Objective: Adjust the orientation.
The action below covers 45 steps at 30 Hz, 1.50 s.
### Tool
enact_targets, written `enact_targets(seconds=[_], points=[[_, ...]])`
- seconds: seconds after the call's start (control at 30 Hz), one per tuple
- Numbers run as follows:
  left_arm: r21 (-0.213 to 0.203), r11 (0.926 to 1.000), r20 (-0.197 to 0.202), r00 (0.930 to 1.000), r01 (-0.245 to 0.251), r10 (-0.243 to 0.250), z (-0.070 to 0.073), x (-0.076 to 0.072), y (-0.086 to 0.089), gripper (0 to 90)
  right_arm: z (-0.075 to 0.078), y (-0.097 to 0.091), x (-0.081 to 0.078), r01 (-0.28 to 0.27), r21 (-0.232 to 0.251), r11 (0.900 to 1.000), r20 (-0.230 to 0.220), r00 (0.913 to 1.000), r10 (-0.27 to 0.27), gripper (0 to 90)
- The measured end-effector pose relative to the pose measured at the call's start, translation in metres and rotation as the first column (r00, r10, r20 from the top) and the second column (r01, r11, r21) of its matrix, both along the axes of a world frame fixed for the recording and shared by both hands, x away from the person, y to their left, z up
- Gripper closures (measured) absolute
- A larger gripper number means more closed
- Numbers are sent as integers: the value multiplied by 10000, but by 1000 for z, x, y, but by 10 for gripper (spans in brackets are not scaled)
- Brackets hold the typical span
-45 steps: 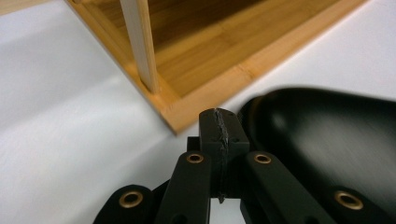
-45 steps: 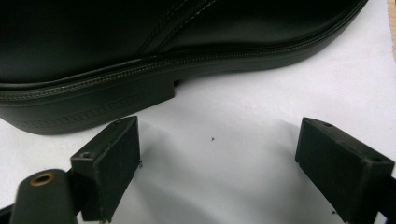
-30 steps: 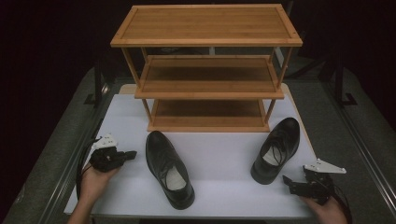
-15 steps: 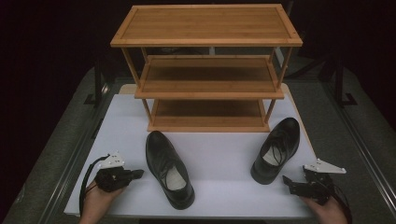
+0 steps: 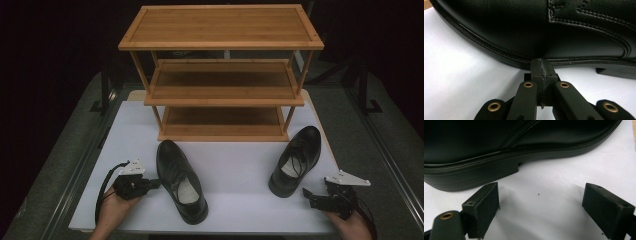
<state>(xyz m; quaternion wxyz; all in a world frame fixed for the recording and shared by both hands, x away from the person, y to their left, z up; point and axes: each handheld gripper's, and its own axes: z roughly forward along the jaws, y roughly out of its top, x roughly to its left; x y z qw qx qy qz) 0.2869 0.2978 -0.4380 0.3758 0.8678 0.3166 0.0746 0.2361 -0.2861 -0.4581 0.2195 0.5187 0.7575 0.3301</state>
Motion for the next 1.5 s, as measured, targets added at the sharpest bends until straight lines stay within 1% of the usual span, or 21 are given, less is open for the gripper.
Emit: enact_targets(seconds=[0.13, 0.3, 0.53, 0.6, 0.67, 0.77, 0.87, 0.9, 0.93, 1.0, 1.07, 1.3, 1.4, 1.5], points=[[119, 9999, 65, 10000, 4, -4, 1, 1, -2, 900, 0, 0, 0, -1, 13, 10000, -9, 10000, 1, 135], [60, 9999, -49, 10000, 83, -82, 1, 6, -4, 900, 0, 0, 0, 5, 13, 10000, -7, 10000, -5, 134], [174, 9996, -33, 9997, 222, -221, 1, 16, -15, 900, 0, 0, 0, -1, 2, 10000, 0, 10000, 1, 134], [118, 9996, -89, 9997, 238, -236, 1, 19, -18, 900, 0, 0, 0, -2, -1, 10000, 3, 10000, 2, 134], [155, 9996, -113, 9996, 241, -239, 1, 21, -22, 900, 0, 0, 0, 3, 8, 10000, -4, 10000, -3, 134], [158, 9995, -83, 9996, 286, -285, 1, 23, -25, 900, 0, 0, 0, -3, 2, 10000, 0, 10000, 3, 134], [319, 9986, -59, 9991, 433, -431, 2, 27, -34, 900, 0, 0, 0, -2, 9, 10000, -3, 10000, 2, 134], [319, 9986, -59, 9991, 433, -431, 2, 27, -34, 900, 0, 0, 0, -2, 9, 10000, -3, 10000, 2, 134], [333, 9984, -23, 9990, 448, -447, 2, 29, -38, 900, 0, 0, 0, 1, 16, 10000, -4, 10000, -1, 134], [341, 9982, -32, 9988, 487, -486, 2, 30, -40, 900, 0, 0, 0, -2, 20, 10000, 0, 10000, 2, 134], [217, 9986, -65, 9988, 479, -477, 2, 33, -44, 900, 0, 0, 0, -5, 22, 10000, -2, 10000, 5, 134], [307, 9975, -53, 9980, 637, -636, 3, 38, -53, 900, 0, 0, 0, -3, 25, 10000, 0, 10000, 3, 134], [208, 9973, -45, 9976, 698, -697, 3, 39, -60, 900, 0, 0, 0, -4, 26, 10000, 0, 10000, 4, 134], [203, 9971, -41, 9973, 734, -734, 3, 39, -62, 900, 0, 0, 0, -6, 28, 10000, 2, 10000, 6, 134]])
